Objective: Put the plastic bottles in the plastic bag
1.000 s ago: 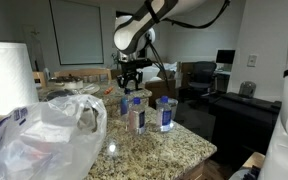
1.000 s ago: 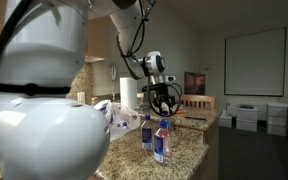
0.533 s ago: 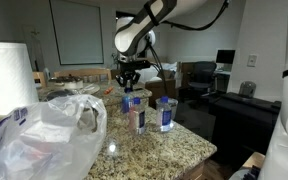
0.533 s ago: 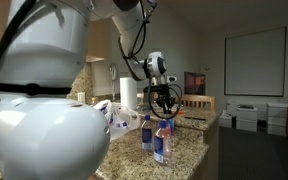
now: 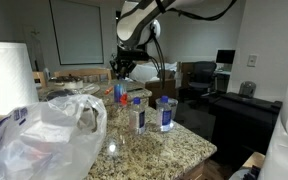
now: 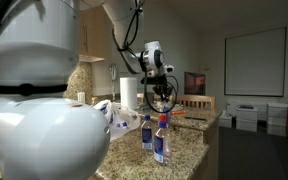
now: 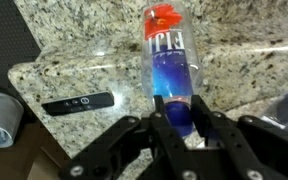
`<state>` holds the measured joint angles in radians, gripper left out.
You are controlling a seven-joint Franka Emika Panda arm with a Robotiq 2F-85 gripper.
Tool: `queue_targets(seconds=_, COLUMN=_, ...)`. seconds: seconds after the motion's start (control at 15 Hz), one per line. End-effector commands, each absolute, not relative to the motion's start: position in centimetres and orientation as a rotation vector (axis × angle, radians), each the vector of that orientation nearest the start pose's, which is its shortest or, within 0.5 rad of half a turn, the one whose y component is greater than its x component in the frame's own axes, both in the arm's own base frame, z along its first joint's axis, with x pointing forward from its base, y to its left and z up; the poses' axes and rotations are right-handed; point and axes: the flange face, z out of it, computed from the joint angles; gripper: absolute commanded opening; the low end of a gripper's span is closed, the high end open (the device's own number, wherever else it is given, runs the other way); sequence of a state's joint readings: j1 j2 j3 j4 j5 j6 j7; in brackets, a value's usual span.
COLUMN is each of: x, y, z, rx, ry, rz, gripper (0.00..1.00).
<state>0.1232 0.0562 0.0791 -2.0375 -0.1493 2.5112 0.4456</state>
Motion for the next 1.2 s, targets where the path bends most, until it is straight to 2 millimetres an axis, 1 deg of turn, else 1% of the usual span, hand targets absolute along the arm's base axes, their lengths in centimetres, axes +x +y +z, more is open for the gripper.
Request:
queue_targets(seconds=0.0, x=53.6, y=12.6, z=50.9, rx=-2.928, ry=0.098, rz=-0.809, gripper=0.08)
queue_targets(seconds=0.07, x=52.9, y=13.1, z=51.7, rx=-2.895, ry=0.061, rz=-0.832, gripper=0.08)
queue_targets(seconds=0.2, x=52.6, y=14.7, z=52.4, rx=-2.793, ry=-0.033, rz=-0.817, gripper=0.08)
queue_targets(seconds=0.33, x=53.2, y=17.0, z=51.5, rx=-2.705, ry=-0.113, rz=-0.760, gripper=0.08)
queue_targets(seconds=0.47, x=54.0, y=19.7, z=49.4, rx=-2.623, ry=-0.188, rz=-0.672, gripper=0.08)
queue_targets(seconds=0.6, x=55.4, y=22.9, z=45.9, rx=-2.544, ry=-0.240, rz=-0.558, gripper=0.08)
queue_targets(seconds=0.93, x=59.0, y=29.5, z=34.8, rx=-2.365, ry=-0.338, rz=-0.267, gripper=0.08)
queue_targets(seconds=1.07, x=60.0, y=31.6, z=31.2, rx=-2.326, ry=-0.380, rz=-0.131, gripper=0.08)
queue_targets(seconds=1.13, x=60.4, y=32.4, z=29.8, rx=-2.307, ry=-0.397, rz=-0.060, gripper=0.08)
